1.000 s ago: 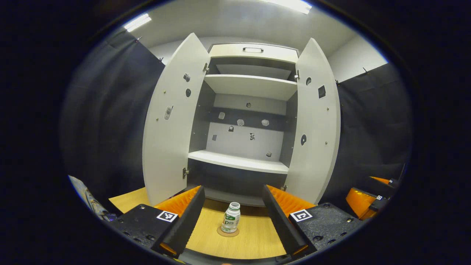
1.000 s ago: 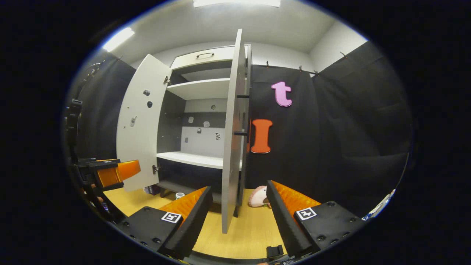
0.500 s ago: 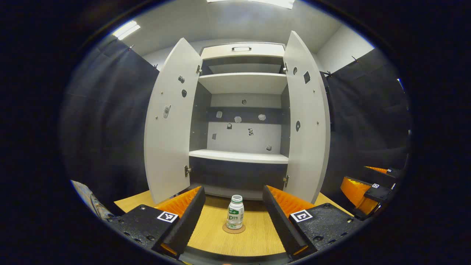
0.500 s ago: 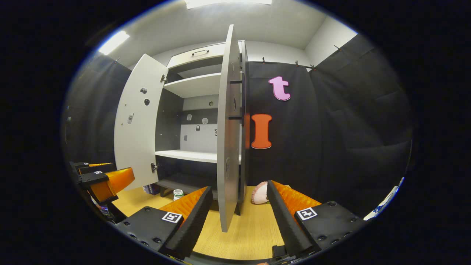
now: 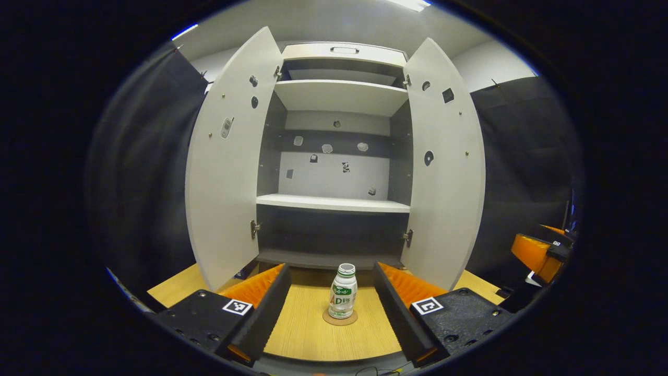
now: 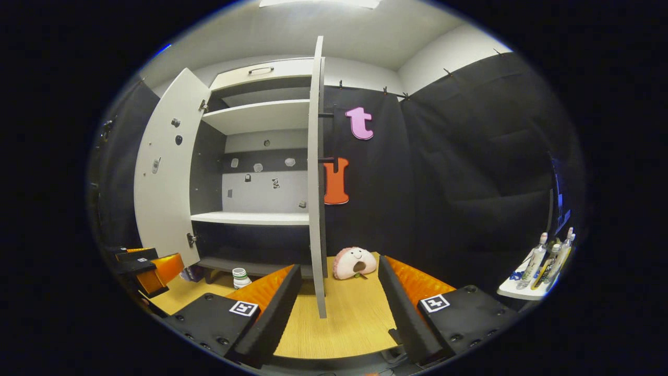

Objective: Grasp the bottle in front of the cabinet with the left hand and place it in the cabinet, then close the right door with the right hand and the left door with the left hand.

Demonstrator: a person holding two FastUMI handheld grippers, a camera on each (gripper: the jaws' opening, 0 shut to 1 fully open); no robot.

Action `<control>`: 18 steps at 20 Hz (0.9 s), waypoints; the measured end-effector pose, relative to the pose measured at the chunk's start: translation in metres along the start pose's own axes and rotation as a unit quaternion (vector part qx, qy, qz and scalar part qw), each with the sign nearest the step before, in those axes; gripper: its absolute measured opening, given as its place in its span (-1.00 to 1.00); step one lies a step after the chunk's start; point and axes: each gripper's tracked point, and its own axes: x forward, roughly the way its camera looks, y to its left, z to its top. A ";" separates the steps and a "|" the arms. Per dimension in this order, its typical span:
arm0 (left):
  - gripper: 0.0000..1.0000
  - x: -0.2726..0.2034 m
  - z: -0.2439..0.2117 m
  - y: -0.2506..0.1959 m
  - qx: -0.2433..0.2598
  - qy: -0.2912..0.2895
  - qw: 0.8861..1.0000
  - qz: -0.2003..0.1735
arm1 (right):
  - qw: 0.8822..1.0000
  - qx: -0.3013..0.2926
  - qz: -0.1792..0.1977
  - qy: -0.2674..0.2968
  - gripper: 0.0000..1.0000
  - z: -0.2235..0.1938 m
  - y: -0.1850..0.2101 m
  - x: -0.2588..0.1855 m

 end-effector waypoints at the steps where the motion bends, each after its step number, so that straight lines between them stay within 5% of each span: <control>1: 0.92 0.007 -0.004 0.003 0.001 0.002 1.000 -0.007 | 1.000 -0.005 -0.002 0.001 0.93 0.003 0.006 -0.005; 7: 0.92 0.058 -0.048 0.002 -0.032 -0.009 0.999 -0.029 | 0.999 -0.029 -0.035 0.011 0.93 0.009 0.000 -0.022; 18: 0.92 0.134 -0.139 -0.015 -0.010 0.041 0.999 -0.024 | 0.996 -0.057 -0.059 0.031 0.94 0.000 -0.025 -0.016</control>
